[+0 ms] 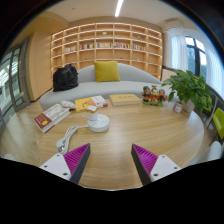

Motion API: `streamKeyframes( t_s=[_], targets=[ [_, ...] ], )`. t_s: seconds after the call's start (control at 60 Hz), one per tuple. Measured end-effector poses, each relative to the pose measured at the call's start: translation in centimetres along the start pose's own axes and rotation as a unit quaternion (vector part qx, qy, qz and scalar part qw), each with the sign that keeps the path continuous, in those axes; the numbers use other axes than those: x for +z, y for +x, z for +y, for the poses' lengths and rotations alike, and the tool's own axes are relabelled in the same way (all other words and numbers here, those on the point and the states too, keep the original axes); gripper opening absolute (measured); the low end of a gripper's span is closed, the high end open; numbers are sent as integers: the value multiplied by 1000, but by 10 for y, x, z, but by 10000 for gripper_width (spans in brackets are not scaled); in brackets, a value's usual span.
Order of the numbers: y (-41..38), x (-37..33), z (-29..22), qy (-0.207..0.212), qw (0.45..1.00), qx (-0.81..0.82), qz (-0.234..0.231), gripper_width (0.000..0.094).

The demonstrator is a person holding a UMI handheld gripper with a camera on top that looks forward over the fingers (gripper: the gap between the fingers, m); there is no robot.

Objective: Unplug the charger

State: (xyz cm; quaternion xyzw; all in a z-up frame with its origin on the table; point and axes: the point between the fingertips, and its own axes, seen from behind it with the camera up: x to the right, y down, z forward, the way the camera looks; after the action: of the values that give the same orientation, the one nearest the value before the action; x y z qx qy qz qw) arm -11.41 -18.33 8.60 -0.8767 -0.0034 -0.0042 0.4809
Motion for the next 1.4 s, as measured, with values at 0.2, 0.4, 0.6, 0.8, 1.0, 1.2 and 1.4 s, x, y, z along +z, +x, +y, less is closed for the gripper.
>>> streamKeyframes(
  t_s=[0.2, 0.4, 0.6, 0.8, 1.0, 1.2, 1.4],
  targets=[
    [-69, 86, -30, 32, 999, -6, -30, 855],
    [-88, 163, -68, 50, 998, 10, -21, 845],
    [-86, 210, -79, 44, 999, 14, -3, 610],
    [-83, 213, -82, 47, 999, 23, 3, 296],
    [-85, 206, -97, 51, 998, 33, -9, 223],
    [-75, 93, -274, 250, 968, 11, -31, 220],
    [-15, 99, -263, 232, 972, 14, -9, 220]
  ],
)
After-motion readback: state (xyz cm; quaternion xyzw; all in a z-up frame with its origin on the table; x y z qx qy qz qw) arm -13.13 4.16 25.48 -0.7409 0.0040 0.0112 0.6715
